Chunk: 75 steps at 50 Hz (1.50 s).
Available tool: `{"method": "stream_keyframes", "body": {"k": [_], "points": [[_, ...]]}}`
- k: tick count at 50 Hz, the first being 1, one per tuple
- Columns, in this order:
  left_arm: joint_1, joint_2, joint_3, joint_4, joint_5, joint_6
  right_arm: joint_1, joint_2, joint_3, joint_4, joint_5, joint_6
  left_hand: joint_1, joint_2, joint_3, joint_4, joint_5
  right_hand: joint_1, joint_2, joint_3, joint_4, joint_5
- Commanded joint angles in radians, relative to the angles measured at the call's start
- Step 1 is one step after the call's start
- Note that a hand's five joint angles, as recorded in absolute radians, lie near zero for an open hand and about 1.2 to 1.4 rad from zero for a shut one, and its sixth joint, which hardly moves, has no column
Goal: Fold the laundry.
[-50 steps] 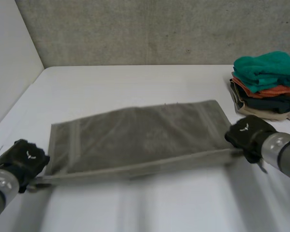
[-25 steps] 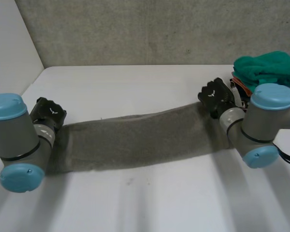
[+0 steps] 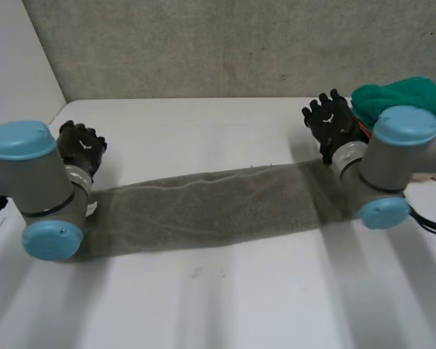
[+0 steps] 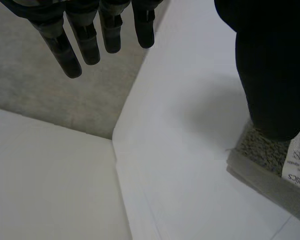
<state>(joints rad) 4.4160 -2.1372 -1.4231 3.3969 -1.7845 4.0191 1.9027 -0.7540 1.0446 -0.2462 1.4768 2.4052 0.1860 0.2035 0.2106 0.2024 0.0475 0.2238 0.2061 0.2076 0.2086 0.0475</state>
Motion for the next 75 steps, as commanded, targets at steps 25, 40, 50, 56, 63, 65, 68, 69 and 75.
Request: {"method": "stream_keyframes", "body": {"k": [25, 40, 50, 56, 63, 65, 68, 69, 75], "points": [[0.036, 0.289, -0.307, -0.011, 0.096, -0.16, -0.209, -0.159, 0.328, 0.295, -0.188, 0.089, -0.011, -0.029, -0.036, -0.028, -0.047, 0.416, 0.434, 0.432, 0.431, 0.418], [0.028, 0.303, -0.313, -0.008, 0.091, -0.172, -0.275, -0.162, 0.414, 0.148, -0.159, 0.066, -0.011, -0.029, -0.036, -0.028, -0.047, 1.172, 1.19, 1.189, 1.188, 1.174], [0.026, 0.37, -0.318, -0.011, 0.092, -0.173, -0.487, -0.346, 0.537, 0.154, -0.151, -0.01, -0.011, -0.029, -0.036, -0.028, -0.047, 1.172, 1.19, 1.189, 1.188, 1.174], [0.025, 0.401, -0.341, -0.011, 0.096, -0.186, -0.58, -0.361, 0.522, 0.151, -0.066, -0.237, -0.008, -0.025, -0.032, -0.024, -0.044, 1.172, 1.19, 1.189, 1.188, 1.174], [0.023, 0.425, -0.342, -0.011, 0.094, -0.224, -0.38, -0.409, 0.497, 0.125, -0.033, -0.25, -0.008, -0.025, -0.032, -0.024, -0.044, 1.172, 1.19, 1.189, 1.188, 1.174], [0.022, 0.431, -0.342, -0.011, 0.093, -0.235, -0.266, -0.426, 0.489, 0.085, -0.035, -0.207, -0.008, -0.025, -0.032, -0.024, -0.044, 1.172, 1.19, 1.189, 1.188, 1.174], [0.02, 0.442, -0.344, -0.013, 0.093, -0.242, -0.099, -0.435, 0.491, 0.009, -0.039, -0.178, -0.008, -0.025, -0.032, -0.024, -0.044, 1.172, 1.19, 1.189, 1.188, 1.174], [0.02, 0.444, -0.344, -0.013, 0.093, -0.244, -0.053, -0.432, 0.492, -0.011, -0.047, -0.178, -0.008, -0.025, -0.032, -0.024, -0.044, 1.172, 1.19, 1.189, 1.188, 1.174], [0.002, 0.457, -0.364, -0.011, 0.093, -0.247, 0.293, -0.351, 0.514, -0.154, -0.162, -0.208, -0.008, -0.025, -0.032, -0.024, -0.044, 1.172, 1.19, 1.189, 1.188, 1.174]]}}
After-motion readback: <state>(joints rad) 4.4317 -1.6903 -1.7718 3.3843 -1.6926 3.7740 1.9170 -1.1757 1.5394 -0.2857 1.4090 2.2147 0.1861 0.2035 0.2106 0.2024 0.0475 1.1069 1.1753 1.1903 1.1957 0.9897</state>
